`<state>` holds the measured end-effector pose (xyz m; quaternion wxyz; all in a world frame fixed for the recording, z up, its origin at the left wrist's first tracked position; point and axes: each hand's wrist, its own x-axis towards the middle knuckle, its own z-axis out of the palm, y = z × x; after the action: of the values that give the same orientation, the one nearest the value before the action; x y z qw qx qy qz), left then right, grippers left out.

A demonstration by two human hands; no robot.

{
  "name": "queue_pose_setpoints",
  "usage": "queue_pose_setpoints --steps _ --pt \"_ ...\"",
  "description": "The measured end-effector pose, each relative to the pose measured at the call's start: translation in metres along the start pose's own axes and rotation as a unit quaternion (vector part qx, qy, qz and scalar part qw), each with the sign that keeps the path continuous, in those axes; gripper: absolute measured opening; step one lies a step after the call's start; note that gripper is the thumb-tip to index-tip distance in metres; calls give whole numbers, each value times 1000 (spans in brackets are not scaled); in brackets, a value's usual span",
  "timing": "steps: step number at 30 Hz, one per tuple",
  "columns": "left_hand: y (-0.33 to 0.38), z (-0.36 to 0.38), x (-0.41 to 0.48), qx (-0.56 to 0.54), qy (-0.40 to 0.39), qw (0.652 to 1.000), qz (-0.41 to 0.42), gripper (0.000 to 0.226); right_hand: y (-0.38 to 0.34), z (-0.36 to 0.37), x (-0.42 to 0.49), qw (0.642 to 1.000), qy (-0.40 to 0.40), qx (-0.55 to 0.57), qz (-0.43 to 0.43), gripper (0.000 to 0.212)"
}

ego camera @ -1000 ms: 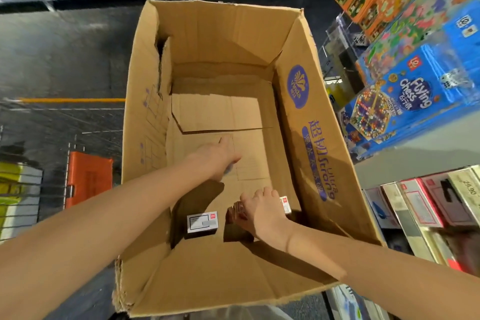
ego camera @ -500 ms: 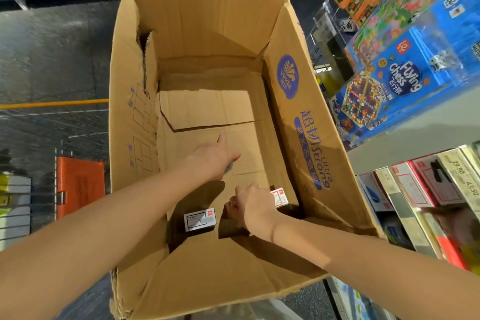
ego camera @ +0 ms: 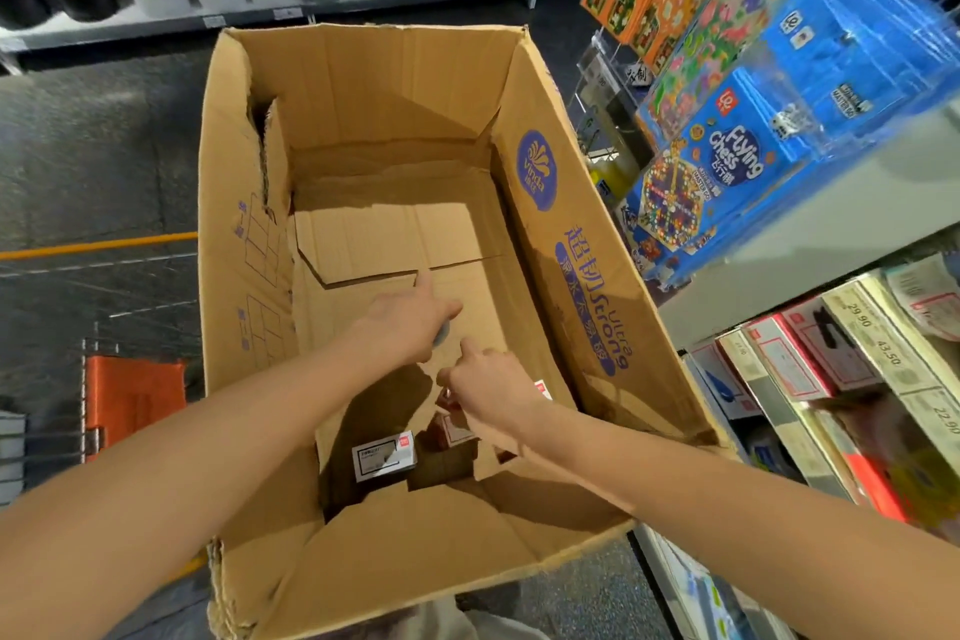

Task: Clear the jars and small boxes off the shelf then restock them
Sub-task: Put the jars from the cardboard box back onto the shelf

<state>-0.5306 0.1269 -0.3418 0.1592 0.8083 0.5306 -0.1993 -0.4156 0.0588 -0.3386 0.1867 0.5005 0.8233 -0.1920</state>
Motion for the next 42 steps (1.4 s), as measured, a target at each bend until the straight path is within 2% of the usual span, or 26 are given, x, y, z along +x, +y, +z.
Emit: queue_pose_setpoints --steps 3,6,9,12,15,20,24,28,33,37,42 --pt "2 -22 -6 -14 33 999 -18 51 8 -21 -16 998 51 32 3 37" --pt "9 -49 -19 -20 73 997 -25 60 18 -46 -43 994 96 50 17 41" --pt "32 -81 -43 -27 116 993 -19 55 30 -65 -81 986 158 42 33 37" --pt "63 -111 -69 -40 158 987 11 48 46 -78 -127 969 238 40 61 33" --pt "99 -135 -88 -38 207 976 57 48 67 -89 -171 953 279 35 111 36" --pt "164 -164 -99 -36 279 947 156 51 112 -92 -232 933 299 7 198 37" --pt "214 -176 -91 -47 296 929 217 45 144 -86 -276 914 312 -1 259 33" --pt "261 -182 -78 -62 297 913 272 50 171 -83 -303 895 326 -10 304 32" --pt "306 -195 -57 -67 300 890 336 53 211 -89 -317 863 325 -28 386 32" --pt "328 -212 -28 -80 329 862 376 52 252 -103 -316 825 363 -30 433 32" --pt "349 -223 -2 -44 343 856 384 52 298 -114 -303 789 367 -66 489 31"
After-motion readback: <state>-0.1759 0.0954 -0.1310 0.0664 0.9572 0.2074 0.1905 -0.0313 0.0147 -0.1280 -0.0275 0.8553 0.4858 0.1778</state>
